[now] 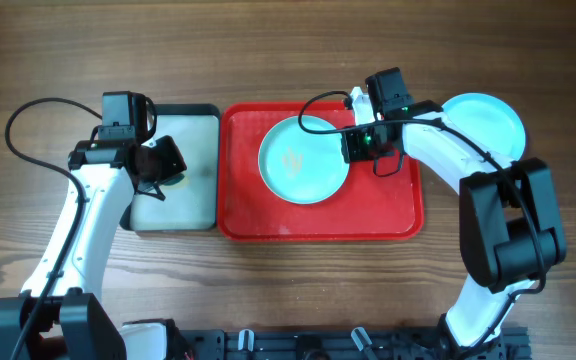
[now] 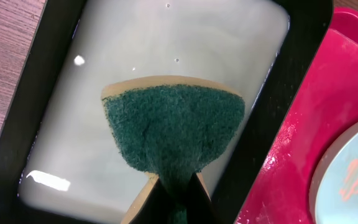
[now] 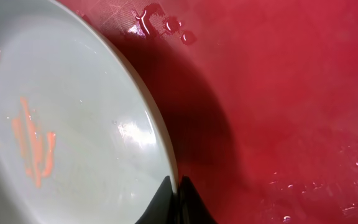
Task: Clean dirty plates on tray and stack at the side
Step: 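Grip the plate rim and drag it toward the tray's left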
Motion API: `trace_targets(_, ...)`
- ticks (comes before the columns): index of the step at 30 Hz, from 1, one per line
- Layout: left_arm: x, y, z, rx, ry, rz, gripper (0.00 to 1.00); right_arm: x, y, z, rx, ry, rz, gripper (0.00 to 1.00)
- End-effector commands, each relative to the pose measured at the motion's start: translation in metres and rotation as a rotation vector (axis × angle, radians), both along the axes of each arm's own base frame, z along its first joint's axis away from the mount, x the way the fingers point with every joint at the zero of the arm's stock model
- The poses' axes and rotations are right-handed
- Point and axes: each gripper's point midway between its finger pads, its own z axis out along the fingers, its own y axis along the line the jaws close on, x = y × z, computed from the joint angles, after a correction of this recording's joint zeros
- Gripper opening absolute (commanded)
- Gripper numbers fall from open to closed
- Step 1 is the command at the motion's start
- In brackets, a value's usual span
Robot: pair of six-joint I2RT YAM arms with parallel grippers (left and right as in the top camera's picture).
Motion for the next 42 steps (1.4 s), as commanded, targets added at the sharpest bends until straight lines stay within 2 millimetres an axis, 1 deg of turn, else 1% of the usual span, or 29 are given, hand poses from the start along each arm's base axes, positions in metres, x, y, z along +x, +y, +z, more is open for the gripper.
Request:
trace_targets(1,0.001,-0.001,0.004,0.004,-0.018,-0.023,0.04,-0.001,0.006,0.003,-0.005,-0.013,0.008,0.04)
trace_targets(4,0.001,-0.001,0.004,0.004,-0.018,-0.023,0.04,-0.003,0.016,0.003,-0.001,-0.014,0.012,0.06)
trace_targets(6,0.001,-0.001,0.004,0.004,-0.021,-0.023,0.04,-0.003,0.019,0.002,-0.037,-0.031,0.006,0.08)
trace_targets(9,0.001,-0.001,0.004,0.004,-0.021,-0.023,0.04,-0.002,0.016,-0.001,-0.111,-0.055,-0.005,0.09)
trace_targets(10,0.001,-0.001,0.004,0.004,-0.021,-0.024,0.04,-0.001,0.014,-0.002,-0.129,-0.060,-0.019,0.13)
trace_targets(13,0.001,-0.001,0.004,0.004,-0.021,-0.023,0.04,0.001,0.014,-0.002,-0.149,-0.073,-0.020,0.17)
trace_targets(17,0.001,-0.001,0.004,0.004,-0.021,-0.023,0.04,0.006,0.015,0.002,-0.143,-0.092,-0.020,0.17)
trace_targets(20,0.001,-0.001,0.004,0.004,-0.021,-0.023,0.04,0.009,0.017,0.009,-0.143,-0.091,-0.021,0.17)
trace_targets(23,0.001,-0.001,0.004,0.004,-0.021,-0.023,0.04,0.008,0.017,0.014,-0.148,-0.077,-0.019,0.17)
trace_targets(30,0.001,-0.001,0.004,0.004,-0.021,-0.023,0.04,-0.004,0.014,0.010,-0.162,-0.027,-0.009,0.17)
trace_targets(34,0.001,-0.001,0.004,0.004,-0.021,-0.023,0.04,-0.013,0.014,0.002,-0.169,-0.004,0.000,0.17)
trace_targets(37,0.001,-0.001,0.004,0.004,-0.021,-0.023,0.04,-0.015,0.016,0.001,-0.167,-0.004,0.003,0.14)
trace_targets(42,0.001,-0.001,0.004,0.004,-0.021,-0.023,0.04,-0.015,0.016,0.001,-0.164,-0.003,0.004,0.14)
